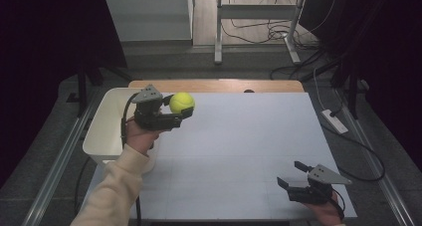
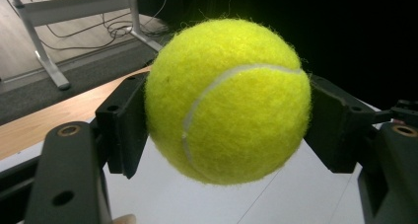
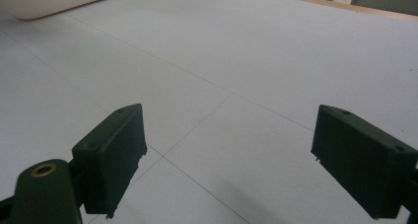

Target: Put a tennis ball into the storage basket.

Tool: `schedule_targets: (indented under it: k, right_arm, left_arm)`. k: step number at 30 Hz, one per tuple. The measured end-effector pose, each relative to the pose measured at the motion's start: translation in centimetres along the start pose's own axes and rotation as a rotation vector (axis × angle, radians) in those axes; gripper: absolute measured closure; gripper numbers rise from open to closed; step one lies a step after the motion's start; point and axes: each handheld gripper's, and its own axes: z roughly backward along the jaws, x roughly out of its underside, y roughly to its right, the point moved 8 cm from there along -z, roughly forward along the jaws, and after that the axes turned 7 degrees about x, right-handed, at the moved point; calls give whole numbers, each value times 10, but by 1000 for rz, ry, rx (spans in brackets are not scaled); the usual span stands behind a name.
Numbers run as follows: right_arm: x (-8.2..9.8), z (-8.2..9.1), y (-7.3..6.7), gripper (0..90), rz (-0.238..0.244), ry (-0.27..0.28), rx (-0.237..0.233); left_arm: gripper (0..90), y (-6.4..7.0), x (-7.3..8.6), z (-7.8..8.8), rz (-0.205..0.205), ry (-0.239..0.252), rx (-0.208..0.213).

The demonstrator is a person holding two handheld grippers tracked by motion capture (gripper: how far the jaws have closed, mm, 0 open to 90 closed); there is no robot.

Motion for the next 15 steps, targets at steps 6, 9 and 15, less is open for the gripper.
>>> schedule_targets:
  k: [6, 9, 15]
  right_arm:
    - [0, 0, 0, 130, 0, 0, 0]
    - [0, 0, 0, 130, 0, 0, 0]
    - [0, 0, 0, 130, 0, -2, -1]
  left_arm:
    - [269, -6, 2, 4, 5, -1, -20]
    - [269, -10, 5, 8, 9, -3, -31]
    - [269, -17, 9, 15, 15, -6, -52]
